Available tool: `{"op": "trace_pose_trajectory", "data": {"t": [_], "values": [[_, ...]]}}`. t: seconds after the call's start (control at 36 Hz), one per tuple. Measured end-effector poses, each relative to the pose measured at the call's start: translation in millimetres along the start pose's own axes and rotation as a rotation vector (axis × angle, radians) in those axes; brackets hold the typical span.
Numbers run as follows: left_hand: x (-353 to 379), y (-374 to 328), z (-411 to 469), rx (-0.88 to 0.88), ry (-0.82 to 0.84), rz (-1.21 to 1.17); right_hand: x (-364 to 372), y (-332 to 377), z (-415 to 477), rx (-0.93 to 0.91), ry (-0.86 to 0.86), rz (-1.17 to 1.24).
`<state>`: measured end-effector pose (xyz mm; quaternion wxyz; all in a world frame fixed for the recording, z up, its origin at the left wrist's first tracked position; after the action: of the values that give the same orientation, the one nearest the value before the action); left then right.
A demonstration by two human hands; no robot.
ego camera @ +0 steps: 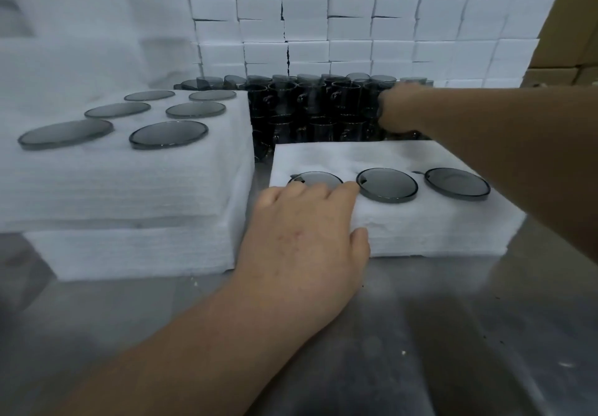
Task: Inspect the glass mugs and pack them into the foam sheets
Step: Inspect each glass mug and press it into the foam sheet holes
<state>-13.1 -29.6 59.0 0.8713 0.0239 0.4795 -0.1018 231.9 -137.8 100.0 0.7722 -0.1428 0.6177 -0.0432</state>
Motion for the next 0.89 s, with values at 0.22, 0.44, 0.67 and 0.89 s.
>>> {"op": "trace_pose_trajectory", "data": {"t": [0.22, 0.44, 0.67, 0.89], "values": [[1.2, -0.1, -1.3, 0.01, 0.007, 0.008, 4.7, -32.7, 7.1, 0.082, -0.142, 0.185], [1.9, -0.2, -0.9, 0.006, 0.024, 0.0, 3.1, -8.4, 18.7, -0.045, -0.069, 0.358], [0.9, 0.4, -0.4, -0.006, 0.033, 0.01, 3.6, 3.5, 9.6, -0.036, -0.082, 0.158], [0.9, -0.2, -0.6, 0.0, 0.042, 0.033, -45.5, -13.6, -8.9, -0.04, -0.453, 0.376]]}}
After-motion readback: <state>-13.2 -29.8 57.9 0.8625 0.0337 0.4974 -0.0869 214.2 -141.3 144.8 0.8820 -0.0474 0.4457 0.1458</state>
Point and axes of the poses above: each hand's wrist, its own z-axis towards the middle knuckle, its own x-axis out of the palm, y = z × x, the point moved 8 cm from there along z, towards the middle knuckle, and after that the axes turned 7 degrees about z, right-handed, at the moved point
